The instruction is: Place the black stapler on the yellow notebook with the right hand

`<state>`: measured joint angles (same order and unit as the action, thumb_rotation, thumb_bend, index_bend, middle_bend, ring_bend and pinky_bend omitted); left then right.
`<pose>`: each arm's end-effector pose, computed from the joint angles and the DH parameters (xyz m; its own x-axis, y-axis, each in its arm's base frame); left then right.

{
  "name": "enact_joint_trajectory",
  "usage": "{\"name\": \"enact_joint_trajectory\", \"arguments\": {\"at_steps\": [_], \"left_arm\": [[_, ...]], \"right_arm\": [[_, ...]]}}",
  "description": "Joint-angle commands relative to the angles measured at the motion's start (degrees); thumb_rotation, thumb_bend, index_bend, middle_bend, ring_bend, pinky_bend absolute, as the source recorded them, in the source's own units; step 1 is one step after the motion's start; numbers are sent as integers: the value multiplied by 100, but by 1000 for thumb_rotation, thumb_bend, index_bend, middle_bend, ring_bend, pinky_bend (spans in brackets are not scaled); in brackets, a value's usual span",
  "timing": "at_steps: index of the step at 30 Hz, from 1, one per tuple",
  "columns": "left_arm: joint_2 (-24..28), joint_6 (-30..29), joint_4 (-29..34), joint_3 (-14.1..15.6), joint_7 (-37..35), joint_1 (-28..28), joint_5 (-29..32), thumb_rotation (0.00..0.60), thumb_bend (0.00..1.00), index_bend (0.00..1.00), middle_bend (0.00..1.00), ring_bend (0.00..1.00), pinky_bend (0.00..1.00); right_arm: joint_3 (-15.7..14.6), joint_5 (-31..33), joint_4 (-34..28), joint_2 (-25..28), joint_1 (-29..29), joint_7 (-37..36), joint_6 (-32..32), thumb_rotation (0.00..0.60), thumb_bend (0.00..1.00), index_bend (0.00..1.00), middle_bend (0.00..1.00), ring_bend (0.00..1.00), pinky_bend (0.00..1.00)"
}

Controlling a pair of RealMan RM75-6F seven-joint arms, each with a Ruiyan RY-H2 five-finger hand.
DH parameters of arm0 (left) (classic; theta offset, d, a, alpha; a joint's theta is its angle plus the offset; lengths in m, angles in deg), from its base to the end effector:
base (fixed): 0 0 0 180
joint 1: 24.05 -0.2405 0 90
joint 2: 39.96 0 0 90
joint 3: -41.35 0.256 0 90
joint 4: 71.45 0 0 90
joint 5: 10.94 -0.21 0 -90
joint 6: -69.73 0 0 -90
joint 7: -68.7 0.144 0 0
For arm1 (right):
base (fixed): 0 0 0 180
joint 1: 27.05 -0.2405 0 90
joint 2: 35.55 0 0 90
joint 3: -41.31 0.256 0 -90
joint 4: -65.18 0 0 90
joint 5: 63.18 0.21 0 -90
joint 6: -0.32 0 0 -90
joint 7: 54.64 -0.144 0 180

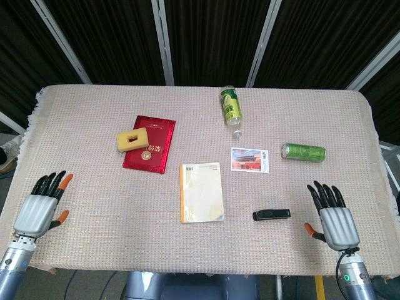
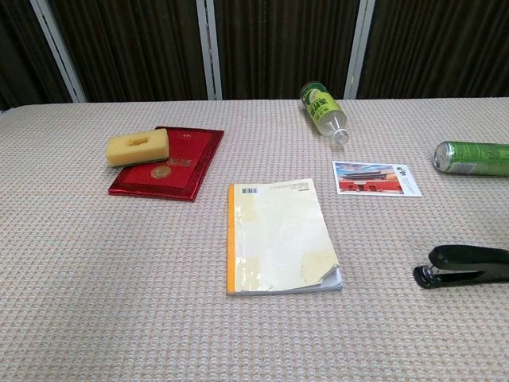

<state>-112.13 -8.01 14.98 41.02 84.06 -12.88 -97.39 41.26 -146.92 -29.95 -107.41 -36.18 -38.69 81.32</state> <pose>-0.3054 0.2049 0.0988 0.6093 0.0993 0.7867 0.7907 -0.1506 -0.5934 -0.2844 -0.1887 0.0970 0.4866 -0.1044 0.8673 -0.8734 -0.0776 0.4807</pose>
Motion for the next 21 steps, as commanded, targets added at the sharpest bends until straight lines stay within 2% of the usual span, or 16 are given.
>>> {"name": "enact_joint_trajectory", "arguments": {"at_steps": [1, 10, 14, 21], "left_arm": [[-27, 31, -2, 0, 44, 10, 32, 600, 297, 0, 0, 0, 92], [-62, 1, 94, -40, 167, 40, 45, 600, 299, 0, 0, 0, 93], [-22, -88, 110, -45, 69, 21, -9, 600, 299, 0, 0, 0, 93], [-27, 33, 50, -35, 25, 81, 9, 600, 298, 0, 0, 0, 94]], "right_arm": [[5, -13, 1, 21, 5, -32, -16, 600, 210, 28, 0, 0, 0], [-9, -75, -8, 135, 9, -190, -100, 600, 209, 55, 7, 0, 0], [-7, -207, 89, 5, -56, 23, -134, 600, 211, 120, 85, 15, 5], [50, -241, 292, -418, -321, 199, -533, 600, 225, 211, 214, 144, 152]]}}
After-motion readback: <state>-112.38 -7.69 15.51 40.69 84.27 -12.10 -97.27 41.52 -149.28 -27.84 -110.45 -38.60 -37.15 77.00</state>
